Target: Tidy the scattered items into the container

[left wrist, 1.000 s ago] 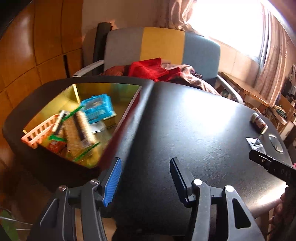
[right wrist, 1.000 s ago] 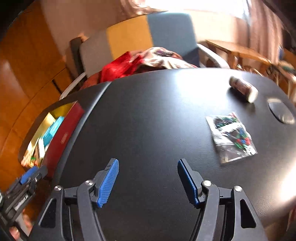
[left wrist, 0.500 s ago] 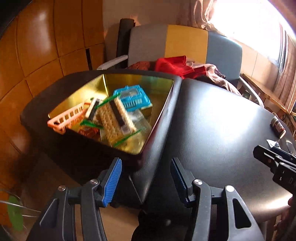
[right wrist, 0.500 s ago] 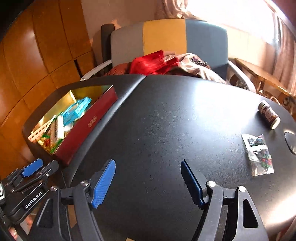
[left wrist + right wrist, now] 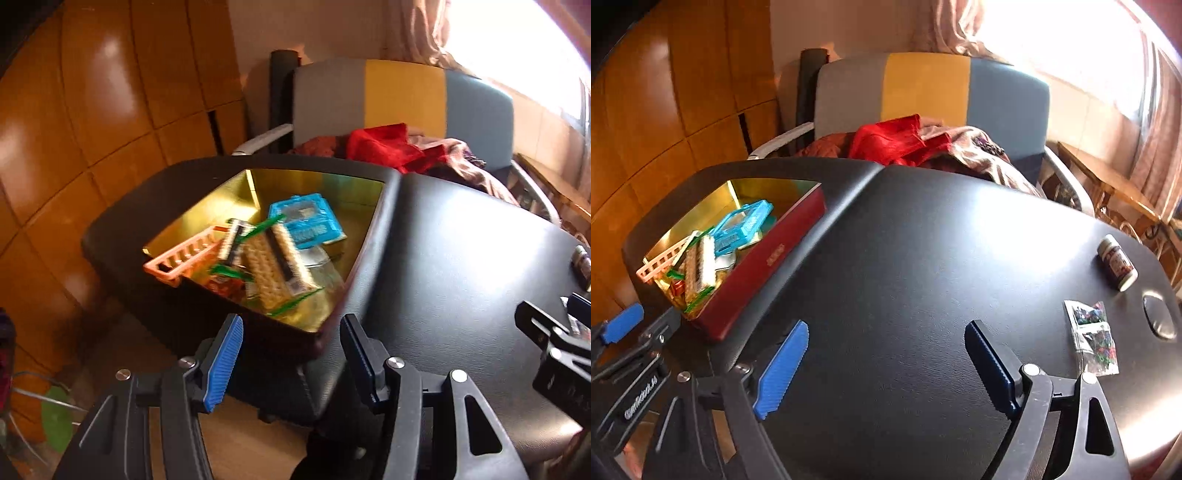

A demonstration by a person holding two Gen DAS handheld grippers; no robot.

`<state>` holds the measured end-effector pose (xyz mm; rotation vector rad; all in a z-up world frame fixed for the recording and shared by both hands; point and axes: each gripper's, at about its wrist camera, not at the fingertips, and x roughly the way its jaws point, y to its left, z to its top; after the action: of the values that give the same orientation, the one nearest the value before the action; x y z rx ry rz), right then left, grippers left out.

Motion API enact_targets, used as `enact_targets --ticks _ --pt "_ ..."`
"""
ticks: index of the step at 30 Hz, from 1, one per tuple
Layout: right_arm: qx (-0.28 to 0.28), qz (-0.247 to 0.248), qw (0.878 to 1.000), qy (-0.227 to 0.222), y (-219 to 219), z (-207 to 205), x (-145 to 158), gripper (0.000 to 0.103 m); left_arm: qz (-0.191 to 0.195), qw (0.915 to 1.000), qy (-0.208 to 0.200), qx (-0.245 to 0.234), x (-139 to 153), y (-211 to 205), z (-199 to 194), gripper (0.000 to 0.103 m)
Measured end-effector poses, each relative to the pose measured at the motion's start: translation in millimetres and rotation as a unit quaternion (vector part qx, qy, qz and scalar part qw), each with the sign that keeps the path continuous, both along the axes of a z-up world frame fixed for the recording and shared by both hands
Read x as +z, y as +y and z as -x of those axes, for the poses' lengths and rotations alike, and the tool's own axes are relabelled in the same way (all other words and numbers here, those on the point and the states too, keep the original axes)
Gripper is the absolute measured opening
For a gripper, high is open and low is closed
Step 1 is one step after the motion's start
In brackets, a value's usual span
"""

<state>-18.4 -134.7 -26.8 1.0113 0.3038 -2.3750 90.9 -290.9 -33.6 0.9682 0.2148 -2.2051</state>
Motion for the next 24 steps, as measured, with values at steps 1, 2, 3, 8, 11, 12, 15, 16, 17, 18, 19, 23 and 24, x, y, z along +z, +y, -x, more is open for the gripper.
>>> enact_targets --ticks 1,2,3,8,11,12,15,16,17,18,19,23,24 --pt "0.002 0.001 1.0 0.001 -1.1 -1.6 0.2 0.09 0.003 1.0 -0.002 0.003 0.9 -0.7 -0.2 0.056" --pt "0.005 0.002 1.0 0.001 -2.1 -3.3 0.3 0.09 0.008 0.9999 -0.004 0.007 1.8 -0.8 -1.0 0.056" --pt "0.007 0.003 1.0 0.002 -3.2 -4.9 0.5 0.09 0.012 0.9999 -0.006 0.01 2.4 -0.2 -1.8 0.056" --pt "0.006 0.004 1.0 0.001 -4.3 -8.9 -0.6 0.091 0.024 0.9994 -0.01 0.021 5.4 2.3 -5.5 0.056" --pt "0.01 -0.001 1.0 0.008 -9.5 -11.6 0.8 0.092 0.018 0.9992 0.0 0.035 8.9 -0.8 -12.0 0.056" --pt "0.012 -0.005 1.0 0.013 -12.4 -13.0 1.6 0.094 0.017 0.9991 0.003 0.04 10.0 -2.3 -14.2 0.056" --pt "0.021 -0.011 0.999 0.021 -23.5 -14.3 4.5 0.095 0.015 0.9983 0.006 0.056 13.2 -9.6 -19.0 0.056" --pt "0.025 -0.012 0.999 0.023 -27.8 -14.6 5.6 0.095 0.014 0.998 0.008 0.061 14.3 -12.0 -20.2 0.056" --pt "0.029 -0.012 0.999 0.026 -31.8 -15.3 6.9 0.095 0.013 0.9977 0.01 0.066 15.7 -14.6 -21.6 0.056" --pt "0.033 -0.013 0.999 0.028 -35.7 -16.0 8.1 0.095 0.012 0.9974 0.012 0.071 17.0 -17.3 -23.0 0.056" --pt "0.036 -0.012 0.999 0.029 -39.1 -16.9 9.3 0.095 0.012 0.997 0.014 0.075 18.4 -19.8 -24.3 0.056" --pt "0.046 -0.005 0.998 0.031 -49.9 -21.8 13.9 0.096 0.017 0.9962 0.018 0.084 21.5 -25.0 -27.3 0.056" --pt "0.05 -0.006 0.998 0.033 -53.7 -23.2 15.2 0.096 0.018 0.9959 0.019 0.086 21.9 -26.0 -28.1 0.056"
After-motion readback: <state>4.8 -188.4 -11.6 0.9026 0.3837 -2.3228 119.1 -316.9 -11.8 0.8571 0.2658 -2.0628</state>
